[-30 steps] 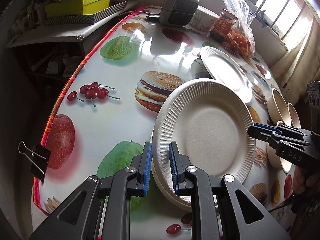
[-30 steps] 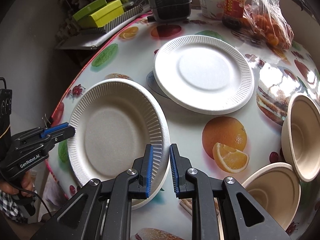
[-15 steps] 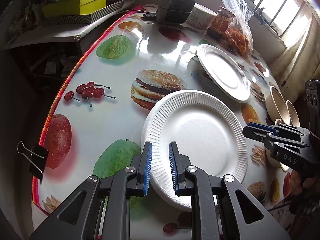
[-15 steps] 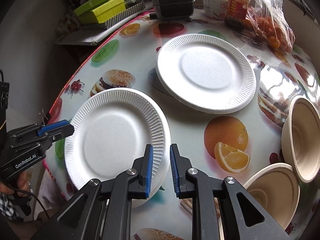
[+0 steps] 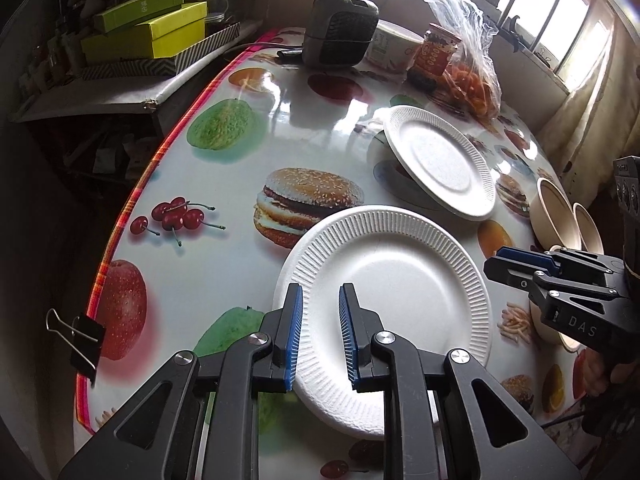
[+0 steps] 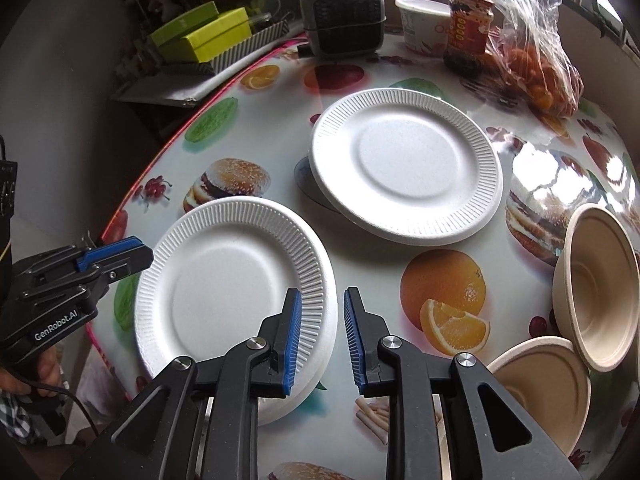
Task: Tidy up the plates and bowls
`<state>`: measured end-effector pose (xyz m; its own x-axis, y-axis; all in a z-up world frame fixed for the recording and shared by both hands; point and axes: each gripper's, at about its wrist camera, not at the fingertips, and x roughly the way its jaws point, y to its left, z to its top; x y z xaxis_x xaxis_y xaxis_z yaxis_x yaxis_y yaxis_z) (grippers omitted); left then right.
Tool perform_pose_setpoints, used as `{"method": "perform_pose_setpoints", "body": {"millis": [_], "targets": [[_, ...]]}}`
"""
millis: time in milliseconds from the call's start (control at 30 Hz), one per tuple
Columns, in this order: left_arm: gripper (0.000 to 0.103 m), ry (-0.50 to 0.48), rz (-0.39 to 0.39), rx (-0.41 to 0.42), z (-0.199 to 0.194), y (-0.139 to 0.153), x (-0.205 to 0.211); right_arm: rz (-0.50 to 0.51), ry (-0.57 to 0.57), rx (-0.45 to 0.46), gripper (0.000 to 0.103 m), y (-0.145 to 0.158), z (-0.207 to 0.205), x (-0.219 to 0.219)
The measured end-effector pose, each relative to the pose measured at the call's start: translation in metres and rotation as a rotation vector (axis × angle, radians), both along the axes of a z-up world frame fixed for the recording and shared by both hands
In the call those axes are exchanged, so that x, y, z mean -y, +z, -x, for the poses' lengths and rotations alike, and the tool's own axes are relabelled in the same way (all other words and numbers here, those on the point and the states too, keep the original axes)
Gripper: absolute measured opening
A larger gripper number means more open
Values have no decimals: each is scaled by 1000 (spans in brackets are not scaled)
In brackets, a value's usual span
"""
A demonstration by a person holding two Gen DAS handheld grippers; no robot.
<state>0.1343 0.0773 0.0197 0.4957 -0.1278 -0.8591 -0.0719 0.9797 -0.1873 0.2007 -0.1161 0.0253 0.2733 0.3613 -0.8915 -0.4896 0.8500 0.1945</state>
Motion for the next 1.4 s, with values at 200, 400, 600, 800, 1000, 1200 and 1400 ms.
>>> {"method": "perform_pose_setpoints", "body": {"millis": [200,400,600,800,1000,1200,1400], "targets": [[21,-16,0,3,-16,6,9,-27,-32,17,39,8,-8,14],[31,-26,29,9,-39,13,19,-55,-60,36,49,18,-24,34],[31,-32,44,11,-65,17,28,-43,-87,52,50,24,-48,50],[31,-32,41,12,-90,21,34,-40,-108,58,50,24,-74,64],[31,-17,50,7,-117,18,36,-7,-139,53,50,17,-106,77],[31,4,55,-26,-145,6,34,-29,-186,-1,50,5,-140,95],[31,26,68,-45,-160,-5,32,-64,-202,-48,50,-4,-163,102]]}}
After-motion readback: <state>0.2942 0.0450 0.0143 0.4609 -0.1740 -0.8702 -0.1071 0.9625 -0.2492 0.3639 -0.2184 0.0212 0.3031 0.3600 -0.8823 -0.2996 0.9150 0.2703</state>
